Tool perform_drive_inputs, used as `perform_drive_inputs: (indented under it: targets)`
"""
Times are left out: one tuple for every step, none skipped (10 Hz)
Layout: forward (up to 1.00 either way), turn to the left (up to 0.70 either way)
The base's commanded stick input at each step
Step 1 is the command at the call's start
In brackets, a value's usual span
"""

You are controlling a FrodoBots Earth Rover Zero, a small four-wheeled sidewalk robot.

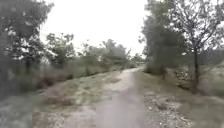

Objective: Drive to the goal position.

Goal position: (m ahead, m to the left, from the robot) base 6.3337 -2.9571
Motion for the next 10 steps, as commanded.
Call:
perform_drive_inputs:
  targets:
    - [0.70,0.00]
    - [0.70,0.00]
    - [0.70,0.00]
    - [0.70,0.00]
    - [0.70,0.00]
    - [0.70,0.00]
    - [0.70,0.00]
    - [0.70,0.00]
    - [0.70,0.00]
    - [0.70,0.00]
